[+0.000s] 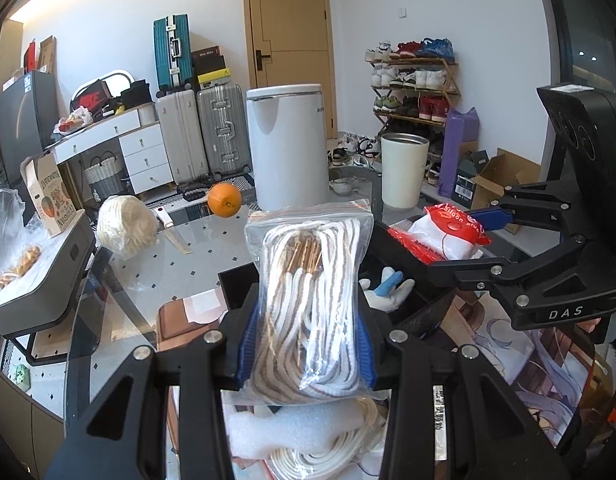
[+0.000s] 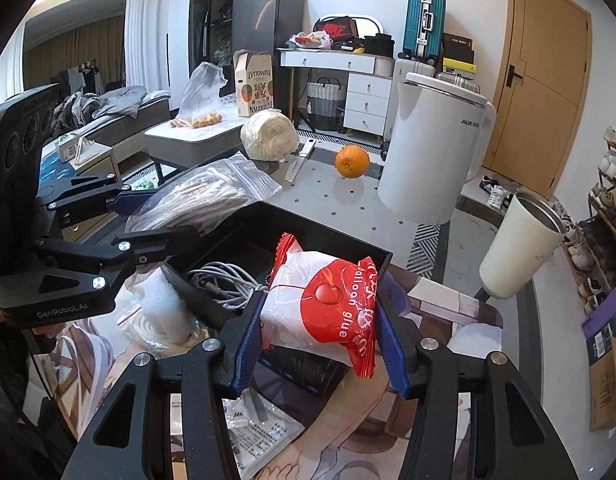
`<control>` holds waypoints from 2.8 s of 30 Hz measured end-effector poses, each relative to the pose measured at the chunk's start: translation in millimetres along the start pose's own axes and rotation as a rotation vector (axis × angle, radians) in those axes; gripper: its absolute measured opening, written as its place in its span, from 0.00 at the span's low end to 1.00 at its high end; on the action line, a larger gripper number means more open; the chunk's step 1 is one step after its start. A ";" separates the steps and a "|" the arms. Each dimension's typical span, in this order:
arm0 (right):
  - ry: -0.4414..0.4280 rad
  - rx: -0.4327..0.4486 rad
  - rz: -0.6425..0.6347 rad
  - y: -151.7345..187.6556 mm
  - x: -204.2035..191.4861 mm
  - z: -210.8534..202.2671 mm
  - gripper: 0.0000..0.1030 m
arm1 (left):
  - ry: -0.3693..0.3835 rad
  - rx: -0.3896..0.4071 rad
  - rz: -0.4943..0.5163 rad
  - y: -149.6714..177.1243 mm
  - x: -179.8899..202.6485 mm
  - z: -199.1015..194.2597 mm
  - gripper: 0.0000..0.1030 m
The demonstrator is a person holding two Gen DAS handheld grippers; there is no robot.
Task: Organize soft objects
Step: 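Carry the glue bag and bagged cables over the black box with both grippers, then lower the glue bag and bagged cables into the box and open both grippers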
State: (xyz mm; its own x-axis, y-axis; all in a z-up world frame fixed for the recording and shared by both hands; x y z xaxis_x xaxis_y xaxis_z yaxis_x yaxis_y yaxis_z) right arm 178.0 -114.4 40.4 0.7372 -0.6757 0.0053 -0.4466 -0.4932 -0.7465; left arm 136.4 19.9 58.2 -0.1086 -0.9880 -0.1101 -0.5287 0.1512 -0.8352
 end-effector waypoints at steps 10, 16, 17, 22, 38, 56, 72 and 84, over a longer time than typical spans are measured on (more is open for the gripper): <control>-0.011 -0.032 -0.018 -9.3 2.7 20.8 0.51 | 0.018 -0.049 0.024 -2.7 -0.1 20.8 0.38; -0.007 -0.051 -0.015 -11.3 7.4 31.1 0.51 | 0.023 -0.083 0.042 -5.0 -0.8 34.9 0.38; -0.007 -0.051 -0.014 -10.9 8.4 32.1 0.51 | 0.027 -0.084 0.038 -5.6 -1.4 36.0 0.38; -0.009 -0.056 -0.012 -12.4 12.1 35.9 0.51 | 0.039 -0.099 0.039 -7.4 -3.4 43.7 0.38; -0.020 -0.092 -0.049 -18.1 8.7 52.2 0.52 | 0.057 -0.144 0.050 -4.8 -2.0 65.6 0.39; -0.062 -0.187 -0.114 -23.7 2.6 79.8 0.57 | 0.101 -0.171 0.026 -2.9 -5.2 69.8 0.54; -0.028 -0.157 -0.095 -16.7 6.1 60.9 0.83 | 0.049 -0.127 -0.038 -0.7 -21.6 47.2 0.94; -0.030 -0.033 0.052 7.4 6.6 28.4 0.99 | -0.049 -0.044 -0.121 13.6 -33.4 14.4 1.00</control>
State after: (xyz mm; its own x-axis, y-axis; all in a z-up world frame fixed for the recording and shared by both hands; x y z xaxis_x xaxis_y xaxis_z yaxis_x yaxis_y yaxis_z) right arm 193.9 -106.9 16.0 0.7272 -0.6843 -0.0535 -0.5011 -0.4761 -0.7226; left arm 145.0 54.5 42.8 -0.0014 -0.9993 -0.0368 -0.5719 0.0310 -0.8197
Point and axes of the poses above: each gripper's, at about its wrist camera, not at the fingertips, and z roughly the way its jaws point, x to its right, y to its underside, the point moved 2 cm from there along z, roughly the way its jaws point, and after that the axes turned 6 degrees about -y, right-handed, at the moved point
